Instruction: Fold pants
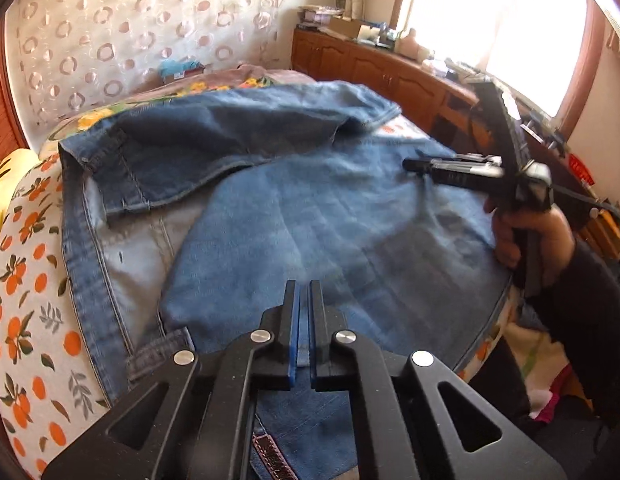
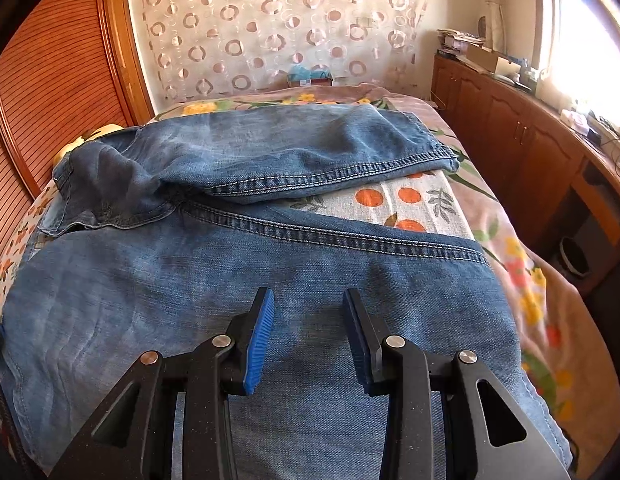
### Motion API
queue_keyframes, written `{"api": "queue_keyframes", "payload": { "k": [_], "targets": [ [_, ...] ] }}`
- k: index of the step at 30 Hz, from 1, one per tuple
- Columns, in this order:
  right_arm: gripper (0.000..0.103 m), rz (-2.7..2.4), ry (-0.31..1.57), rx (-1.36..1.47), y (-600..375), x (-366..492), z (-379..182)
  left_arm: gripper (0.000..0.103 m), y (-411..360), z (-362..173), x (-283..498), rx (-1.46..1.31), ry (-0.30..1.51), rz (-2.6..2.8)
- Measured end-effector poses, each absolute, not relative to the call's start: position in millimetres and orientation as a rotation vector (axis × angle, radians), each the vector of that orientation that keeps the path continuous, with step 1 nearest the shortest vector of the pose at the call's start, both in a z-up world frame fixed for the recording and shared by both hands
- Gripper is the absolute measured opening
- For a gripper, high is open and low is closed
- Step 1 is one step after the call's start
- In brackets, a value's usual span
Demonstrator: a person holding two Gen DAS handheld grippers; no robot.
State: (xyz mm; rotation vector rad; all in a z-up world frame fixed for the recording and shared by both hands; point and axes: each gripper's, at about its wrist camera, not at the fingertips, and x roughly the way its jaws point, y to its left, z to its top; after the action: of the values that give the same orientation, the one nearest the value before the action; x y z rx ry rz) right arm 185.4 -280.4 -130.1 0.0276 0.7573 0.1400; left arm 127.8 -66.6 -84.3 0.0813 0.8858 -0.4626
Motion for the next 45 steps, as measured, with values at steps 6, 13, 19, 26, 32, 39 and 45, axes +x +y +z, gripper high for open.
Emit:
{"api": "queue_keyframes", "payload": {
  "k": [6,13,19,26,32,39,45],
  "targets": [
    [0.037,0.138,0.757,0.023,-281,186,-131,0.017,-54,-73,123,0.066,0.842,-0.427],
    [0.037,0.137,0.757,0.017,-283,185,-131,0.048,-35,-72,141,0.076,0.821,-0.353],
    [0.037,0.137,0.757,0.016,-284,186,-131,0.048,-18,-88,162,0.041,0.883,-0.361],
    [0.037,0.135,0.758,0.012,-284,185,-131,0.007,-20,-97,157,0.021,0.897,-0.396],
    [0.037,0.133,0.759,0.003,-286,184,-130,0.005,-36,-82,137,0.030,0.844,-0.452],
    [0.037,0.142,0.760,-0.004,-285,184,-129,0.005,-41,-96,131,-0.006,0.854,-0.471],
    [0.037,0.183,0.731,-0.063,-262,175,-118,0.004,-45,-117,128,-0.028,0.874,-0.487]
  ]
}}
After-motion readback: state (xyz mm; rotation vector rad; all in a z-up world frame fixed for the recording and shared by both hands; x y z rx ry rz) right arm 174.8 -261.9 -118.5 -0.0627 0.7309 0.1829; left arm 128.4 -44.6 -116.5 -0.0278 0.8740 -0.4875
